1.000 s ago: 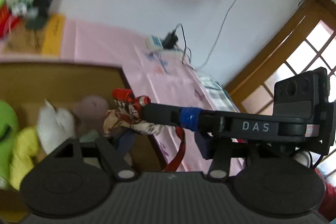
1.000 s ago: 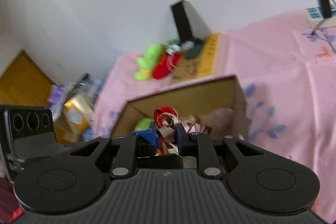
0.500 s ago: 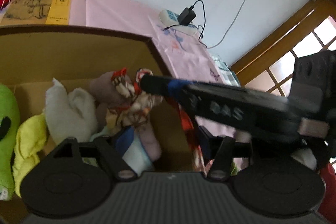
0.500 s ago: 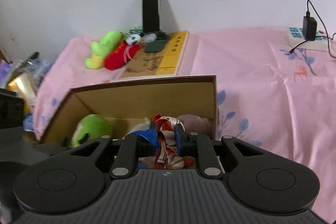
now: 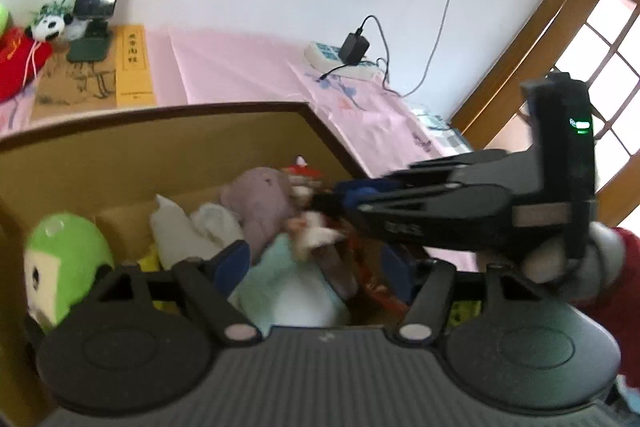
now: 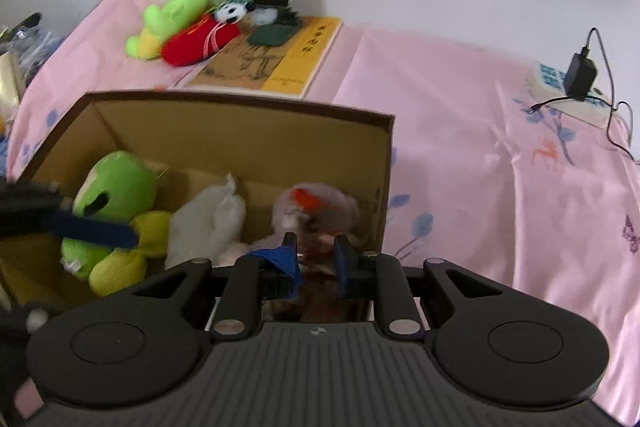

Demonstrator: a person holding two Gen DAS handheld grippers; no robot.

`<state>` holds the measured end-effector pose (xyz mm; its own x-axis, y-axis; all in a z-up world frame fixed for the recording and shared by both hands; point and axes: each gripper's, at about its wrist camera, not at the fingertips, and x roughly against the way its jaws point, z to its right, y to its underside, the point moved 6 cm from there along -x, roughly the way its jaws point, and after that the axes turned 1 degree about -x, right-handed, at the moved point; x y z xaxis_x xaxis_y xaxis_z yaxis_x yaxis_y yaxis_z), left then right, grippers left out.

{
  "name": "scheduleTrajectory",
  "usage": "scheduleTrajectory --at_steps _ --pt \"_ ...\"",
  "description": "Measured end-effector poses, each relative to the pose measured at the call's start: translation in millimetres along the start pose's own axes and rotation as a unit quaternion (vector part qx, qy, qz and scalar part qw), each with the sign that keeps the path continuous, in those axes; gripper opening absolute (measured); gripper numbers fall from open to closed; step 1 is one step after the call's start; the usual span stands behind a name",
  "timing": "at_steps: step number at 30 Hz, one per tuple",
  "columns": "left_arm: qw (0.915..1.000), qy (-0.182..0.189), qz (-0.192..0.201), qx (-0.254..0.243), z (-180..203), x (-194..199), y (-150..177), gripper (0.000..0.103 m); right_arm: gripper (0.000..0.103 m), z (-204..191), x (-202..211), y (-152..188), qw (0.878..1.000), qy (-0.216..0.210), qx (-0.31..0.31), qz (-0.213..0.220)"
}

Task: Organize soft objects
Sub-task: 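Open the right gripper to drop the rope toy beside the pink bear, then lift the open right gripper out and lower it onto the green knit sock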

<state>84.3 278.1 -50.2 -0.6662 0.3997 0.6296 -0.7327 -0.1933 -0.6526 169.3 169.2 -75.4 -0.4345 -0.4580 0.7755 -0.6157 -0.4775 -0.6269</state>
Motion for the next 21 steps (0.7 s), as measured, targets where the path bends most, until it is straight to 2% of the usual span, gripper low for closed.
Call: scheduleTrajectory --at_steps 2,4,6,10,16,21 --pt "0.9999 -0.007 -0.011 -0.005 -2.9 -9.0 -1.9 0.064 0.0 1.5 3.9 0.4 1.0 0.004 0.002 -0.003" --pt "0.9997 0.007 -0.025 -0.002 -2.3 -21.8 -2.3 0.064 0.001 4.6 9.1 -1.3 1.0 0.011 -0.002 -0.001" --pt "0.9992 0.023 -0.032 -0.004 3.4 -30.5 -2.9 0.064 0.002 12.6 18.8 -3.9 0.999 -0.005 -0.041 0.011" --pt "0.9989 0.031 -0.033 -0.015 14.8 -36.9 -4.1 0.063 0.003 29.0 36.6 -2.7 0.993 -0.034 -0.11 0.036" --pt "0.9989 -0.012 -0.029 -0.034 23.8 -32.4 -2.7 0.063 0.003 48.4 61.3 8.4 0.98 -0.057 -0.178 0.071" --pt "0.9978 -0.043 -0.012 -0.049 39.7 -19.6 -0.1 0.063 0.003 67.1 81.3 18.0 0.975 -0.052 -0.195 0.091"
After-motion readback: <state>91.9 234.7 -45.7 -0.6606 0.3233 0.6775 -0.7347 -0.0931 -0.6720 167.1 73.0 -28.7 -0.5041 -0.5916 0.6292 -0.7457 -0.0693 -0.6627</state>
